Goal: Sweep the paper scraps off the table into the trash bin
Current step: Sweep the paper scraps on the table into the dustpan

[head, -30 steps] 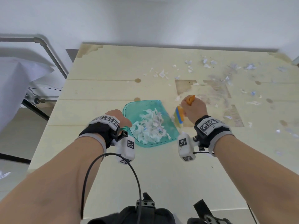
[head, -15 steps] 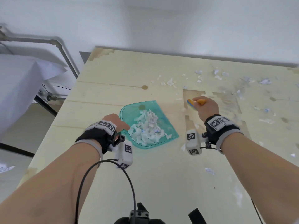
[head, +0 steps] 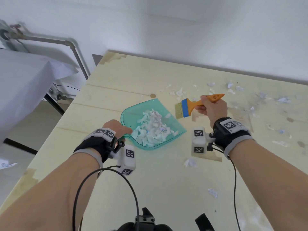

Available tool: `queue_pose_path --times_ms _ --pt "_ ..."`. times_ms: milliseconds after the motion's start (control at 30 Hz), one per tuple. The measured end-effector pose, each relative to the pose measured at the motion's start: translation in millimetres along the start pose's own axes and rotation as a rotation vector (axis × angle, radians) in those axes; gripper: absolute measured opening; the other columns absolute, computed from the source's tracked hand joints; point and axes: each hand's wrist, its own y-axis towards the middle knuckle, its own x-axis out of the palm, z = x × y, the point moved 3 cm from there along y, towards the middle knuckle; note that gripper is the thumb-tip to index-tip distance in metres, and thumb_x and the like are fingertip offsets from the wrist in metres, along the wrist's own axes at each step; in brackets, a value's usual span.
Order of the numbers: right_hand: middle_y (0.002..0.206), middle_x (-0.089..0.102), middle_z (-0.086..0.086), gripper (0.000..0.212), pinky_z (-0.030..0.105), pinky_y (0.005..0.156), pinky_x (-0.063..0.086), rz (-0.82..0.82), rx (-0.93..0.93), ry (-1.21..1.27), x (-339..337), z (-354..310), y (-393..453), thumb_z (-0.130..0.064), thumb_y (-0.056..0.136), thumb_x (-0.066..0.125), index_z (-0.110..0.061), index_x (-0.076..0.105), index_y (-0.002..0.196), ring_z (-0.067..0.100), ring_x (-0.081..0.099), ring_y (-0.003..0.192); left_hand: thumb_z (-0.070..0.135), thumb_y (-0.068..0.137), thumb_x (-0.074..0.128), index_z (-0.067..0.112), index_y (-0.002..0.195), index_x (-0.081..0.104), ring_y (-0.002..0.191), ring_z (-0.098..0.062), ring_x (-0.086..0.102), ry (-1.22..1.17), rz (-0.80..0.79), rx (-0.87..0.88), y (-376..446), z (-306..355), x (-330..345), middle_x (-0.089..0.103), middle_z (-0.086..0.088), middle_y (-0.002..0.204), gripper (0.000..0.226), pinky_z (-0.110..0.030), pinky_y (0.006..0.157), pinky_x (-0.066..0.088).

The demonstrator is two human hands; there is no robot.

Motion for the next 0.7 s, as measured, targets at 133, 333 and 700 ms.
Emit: queue_pose_path --times_ms 133,333,700 --pt "0.042 0.059 -0.007 0.018 0.027 0.061 0.053 0.110 0.076 -0.103 4 10 5 -0.013 0.077 0.067 -0.023 0.061 0.064 0.006 0.056 0.040 0.031 0.079 0.064 0.006 0.071 0.061 0.033 -0.014 0.049 -0.120 0.096 -0.063 -2 -19 -17 0.064 -0.005 0.055 0.026 -0.018 0.046 0.037" --pt "0.059 0.067 0.007 0.010 0.031 0.070 0.057 -0.164 0.133 -0.122 64 24 -11 -0.012 0.078 0.067 -0.014 0.065 0.069 0.015 0.061 0.050 0.030 0.079 0.062 0.004 0.079 0.063 0.036 -0.015 0.050 -0.266 0.251 -0.208 -3 -62 -35 0.063 -0.006 0.055 0.026 -0.018 0.045 0.039" --pt "0.069 0.066 0.013 0.016 0.031 0.067 0.059 -0.455 0.067 -0.318 124 41 -34 -0.006 0.085 0.062 -0.015 0.063 0.072 0.025 0.066 0.064 0.035 0.087 0.057 0.009 0.074 0.057 0.052 -0.020 0.055 -0.318 0.333 -0.292 6 -94 -49 0.068 -0.008 0.068 0.029 -0.026 0.064 0.045"
